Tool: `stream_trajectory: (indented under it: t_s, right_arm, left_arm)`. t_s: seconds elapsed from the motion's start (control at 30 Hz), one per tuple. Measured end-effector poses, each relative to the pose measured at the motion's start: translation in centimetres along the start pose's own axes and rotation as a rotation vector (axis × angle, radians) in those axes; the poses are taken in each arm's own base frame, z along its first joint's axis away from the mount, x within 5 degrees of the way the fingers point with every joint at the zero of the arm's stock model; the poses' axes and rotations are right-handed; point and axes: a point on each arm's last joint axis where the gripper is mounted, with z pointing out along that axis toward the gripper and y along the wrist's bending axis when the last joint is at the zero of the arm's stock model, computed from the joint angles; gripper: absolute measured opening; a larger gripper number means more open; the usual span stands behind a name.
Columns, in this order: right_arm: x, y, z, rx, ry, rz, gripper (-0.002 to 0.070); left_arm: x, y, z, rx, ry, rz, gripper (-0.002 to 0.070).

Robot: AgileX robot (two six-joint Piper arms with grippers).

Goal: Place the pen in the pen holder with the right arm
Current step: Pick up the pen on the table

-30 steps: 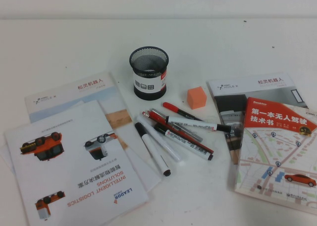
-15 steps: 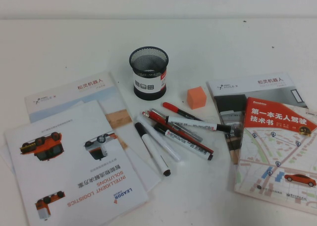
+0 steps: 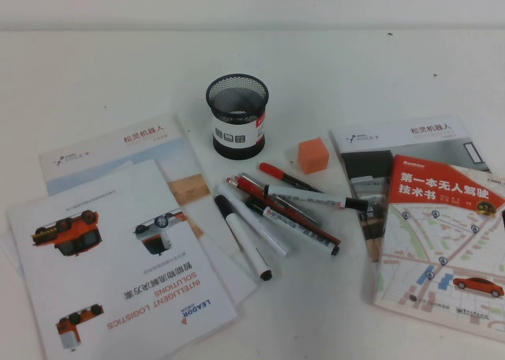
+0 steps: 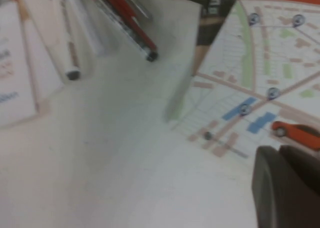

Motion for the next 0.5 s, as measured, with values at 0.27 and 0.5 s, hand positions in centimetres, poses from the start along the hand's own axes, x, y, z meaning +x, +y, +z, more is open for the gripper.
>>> stream_trajectory:
  t_s: [0.27, 0.5]
  right_arm:
    - [-3.9, 0.4, 2.5, 0.189, 0.213, -0.176, -0.002]
    - [-5.9, 3.9, 7.4, 0.254, 0.356, -0.306, -0.002]
  left_arm:
    - [0.0, 0.0, 0.0, 0.0, 0.0, 0.0, -0.0002]
    - [0.0, 0.0, 0.0, 0.0, 0.0, 0.0, -0.0002]
